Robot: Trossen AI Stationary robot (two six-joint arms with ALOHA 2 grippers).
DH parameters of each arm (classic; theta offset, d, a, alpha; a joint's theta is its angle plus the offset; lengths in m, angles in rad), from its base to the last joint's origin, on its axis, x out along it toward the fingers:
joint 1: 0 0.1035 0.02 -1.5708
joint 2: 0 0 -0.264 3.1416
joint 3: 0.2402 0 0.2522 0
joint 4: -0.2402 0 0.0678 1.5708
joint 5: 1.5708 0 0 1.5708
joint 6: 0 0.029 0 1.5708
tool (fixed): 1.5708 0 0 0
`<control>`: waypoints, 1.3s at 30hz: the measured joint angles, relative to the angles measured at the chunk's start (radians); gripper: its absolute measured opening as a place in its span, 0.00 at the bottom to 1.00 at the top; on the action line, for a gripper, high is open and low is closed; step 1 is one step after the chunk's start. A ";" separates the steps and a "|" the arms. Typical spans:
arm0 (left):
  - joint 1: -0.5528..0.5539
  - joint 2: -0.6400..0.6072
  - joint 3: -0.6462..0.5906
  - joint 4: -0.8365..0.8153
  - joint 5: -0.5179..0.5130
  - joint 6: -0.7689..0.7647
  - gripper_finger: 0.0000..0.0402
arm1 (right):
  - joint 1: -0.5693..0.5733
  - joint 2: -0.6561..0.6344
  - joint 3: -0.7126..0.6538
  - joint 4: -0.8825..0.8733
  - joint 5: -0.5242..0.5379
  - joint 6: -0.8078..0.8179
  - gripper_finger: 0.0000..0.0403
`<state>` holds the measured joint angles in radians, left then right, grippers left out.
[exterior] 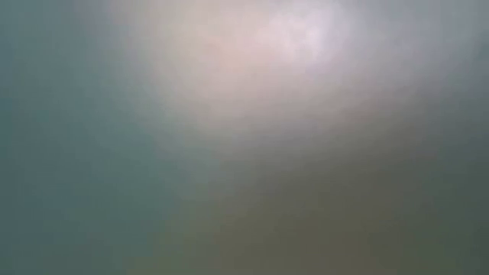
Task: Pick & Place USB Port
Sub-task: Put the blue charger cable into the white transparent bin
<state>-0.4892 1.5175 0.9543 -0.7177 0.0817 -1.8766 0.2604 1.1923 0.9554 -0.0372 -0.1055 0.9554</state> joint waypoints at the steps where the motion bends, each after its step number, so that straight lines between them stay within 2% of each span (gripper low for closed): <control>1: 0.007 0.004 0.000 0.006 0.000 0.010 0.34 | 0.000 0.000 0.000 0.000 0.000 0.000 0.34; 7: 0.049 0.036 0.000 0.015 -0.002 0.067 0.34 | 0.003 0.000 0.000 0.002 0.003 0.001 0.34; 14: 0.070 0.076 0.000 0.014 0.041 0.108 0.34 | 0.003 0.000 0.000 0.002 0.000 0.001 0.34; 31: 0.078 0.147 0.000 0.012 0.053 0.098 0.33 | 0.003 0.000 0.000 0.010 0.000 0.001 0.34; 34: 0.082 0.145 0.000 0.012 0.053 0.095 0.26 | 0.003 0.000 0.000 0.010 0.000 0.001 0.34; 37: 0.083 0.145 0.000 0.013 0.049 0.111 0.09 | 0.003 0.000 0.000 0.010 0.000 0.001 0.34; 39: 0.085 0.145 0.000 0.013 0.045 0.121 0.03 | 0.003 0.000 0.000 0.010 0.000 0.001 0.34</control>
<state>-0.4045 1.6623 0.9546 -0.7048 0.1269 -1.7559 0.2638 1.1923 0.9554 -0.0273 -0.1059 0.9562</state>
